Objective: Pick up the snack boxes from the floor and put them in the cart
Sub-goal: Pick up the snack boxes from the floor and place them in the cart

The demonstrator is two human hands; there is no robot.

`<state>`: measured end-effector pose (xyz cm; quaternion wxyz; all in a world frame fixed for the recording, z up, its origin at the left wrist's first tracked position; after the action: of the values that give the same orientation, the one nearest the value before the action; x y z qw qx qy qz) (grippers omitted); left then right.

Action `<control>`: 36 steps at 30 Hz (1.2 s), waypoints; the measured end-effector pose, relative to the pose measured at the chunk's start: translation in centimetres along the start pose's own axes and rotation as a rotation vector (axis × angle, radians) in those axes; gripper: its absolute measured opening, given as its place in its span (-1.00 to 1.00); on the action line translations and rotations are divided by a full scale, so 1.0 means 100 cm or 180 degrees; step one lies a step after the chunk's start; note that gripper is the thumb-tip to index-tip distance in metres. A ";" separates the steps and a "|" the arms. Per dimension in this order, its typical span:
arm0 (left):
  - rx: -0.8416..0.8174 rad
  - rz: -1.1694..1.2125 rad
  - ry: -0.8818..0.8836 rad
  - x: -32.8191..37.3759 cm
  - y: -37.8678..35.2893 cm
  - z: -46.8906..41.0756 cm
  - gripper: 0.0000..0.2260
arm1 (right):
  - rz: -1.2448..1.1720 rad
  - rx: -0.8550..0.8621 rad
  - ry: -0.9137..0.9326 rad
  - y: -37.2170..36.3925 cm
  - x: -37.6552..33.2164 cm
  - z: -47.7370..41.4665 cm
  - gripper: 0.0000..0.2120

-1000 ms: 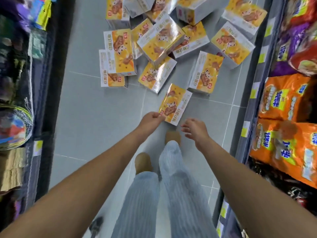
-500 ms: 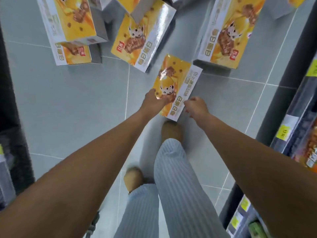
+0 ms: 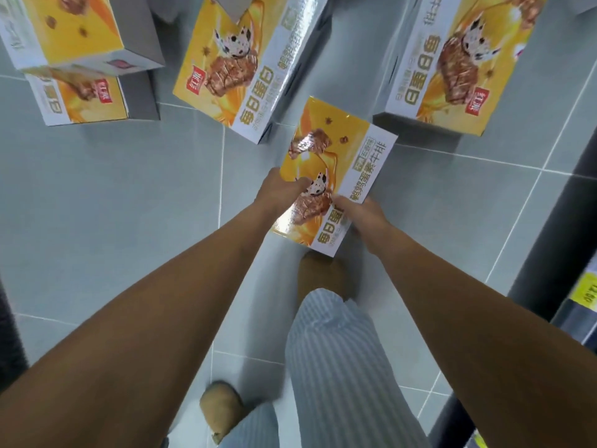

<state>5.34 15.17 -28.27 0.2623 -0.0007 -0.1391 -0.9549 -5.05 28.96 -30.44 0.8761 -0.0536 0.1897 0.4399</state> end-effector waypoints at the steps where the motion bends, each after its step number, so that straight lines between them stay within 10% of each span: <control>1: -0.0017 -0.0010 -0.0032 -0.001 0.000 -0.001 -0.91 | -0.0129 0.0010 -0.0008 -0.002 0.003 0.000 -0.88; 6: -0.0227 0.0165 -0.0030 -0.019 0.001 0.018 -0.86 | -0.0497 0.0195 -0.0119 -0.004 0.014 0.025 -0.69; 10: -0.0182 0.0322 0.0080 -0.050 0.009 0.048 -0.44 | -0.0762 0.0347 -0.0102 0.001 0.007 0.070 -0.81; 24: -0.0347 0.1483 -0.0549 -0.127 0.127 0.250 -0.69 | -0.0673 -0.0416 0.0316 -0.064 -0.032 0.273 -0.81; 36: -0.0328 0.2488 -0.0665 -0.345 0.202 0.420 -0.62 | 0.0097 -0.0707 0.1019 -0.164 0.042 0.491 -0.51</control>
<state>42.23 26.98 14.87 0.5895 -0.1637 -0.1062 -0.7839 24.15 34.96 12.11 0.8167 -0.2164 0.2776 0.4572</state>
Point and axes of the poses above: each hand's wrist, its own z-axis away from the middle knuckle, its own y-axis out of the back of the hand, x = y × z, the point moved 7 cm from there along -z, towards the middle knuckle, and after that the axes turned 10 degrees about y, right-handed, at the moved point
